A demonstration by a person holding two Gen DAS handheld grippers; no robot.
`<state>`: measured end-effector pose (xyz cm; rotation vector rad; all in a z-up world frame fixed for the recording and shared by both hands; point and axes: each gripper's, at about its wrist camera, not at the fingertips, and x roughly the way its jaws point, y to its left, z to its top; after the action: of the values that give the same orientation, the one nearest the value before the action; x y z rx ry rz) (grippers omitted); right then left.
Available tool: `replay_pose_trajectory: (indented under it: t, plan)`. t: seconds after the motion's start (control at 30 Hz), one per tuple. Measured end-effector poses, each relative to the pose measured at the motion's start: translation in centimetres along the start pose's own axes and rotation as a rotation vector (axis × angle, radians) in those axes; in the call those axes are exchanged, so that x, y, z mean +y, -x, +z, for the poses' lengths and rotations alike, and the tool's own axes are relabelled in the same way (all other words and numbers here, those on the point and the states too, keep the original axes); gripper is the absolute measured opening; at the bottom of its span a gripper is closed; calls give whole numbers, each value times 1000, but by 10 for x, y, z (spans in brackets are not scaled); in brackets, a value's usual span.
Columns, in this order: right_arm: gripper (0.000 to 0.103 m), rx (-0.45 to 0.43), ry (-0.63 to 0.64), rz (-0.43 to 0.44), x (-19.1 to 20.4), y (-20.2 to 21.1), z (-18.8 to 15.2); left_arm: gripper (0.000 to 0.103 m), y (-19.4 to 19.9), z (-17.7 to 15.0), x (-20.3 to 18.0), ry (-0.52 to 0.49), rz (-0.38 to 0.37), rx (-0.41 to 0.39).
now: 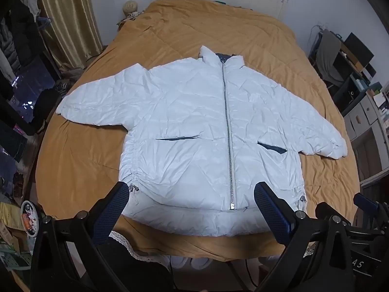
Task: Fold large clothes
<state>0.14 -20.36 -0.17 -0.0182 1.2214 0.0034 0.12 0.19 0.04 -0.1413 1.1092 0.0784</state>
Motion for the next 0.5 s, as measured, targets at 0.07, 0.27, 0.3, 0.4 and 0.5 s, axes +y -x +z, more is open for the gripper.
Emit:
replay_pose_trajectory:
  t: [0.07, 0.27, 0.3, 0.4, 0.5]
  plan:
    - [103, 6, -7, 15, 0, 0, 0, 103, -1, 2, 2, 7, -9, 1]
    - [103, 7, -10, 14, -1, -1, 0, 103, 1, -10, -7, -28, -7, -10]
    - [103, 8, -11, 14, -1, -1, 0, 103, -1, -6, -8, -27, -9, 5]
    - [103, 7, -7, 10, -3, -1, 2, 103, -3, -4, -9, -25, -9, 19]
    - [103, 13, -5, 14, -6, 1, 4, 103, -4, -4, -9, -24, -5, 24]
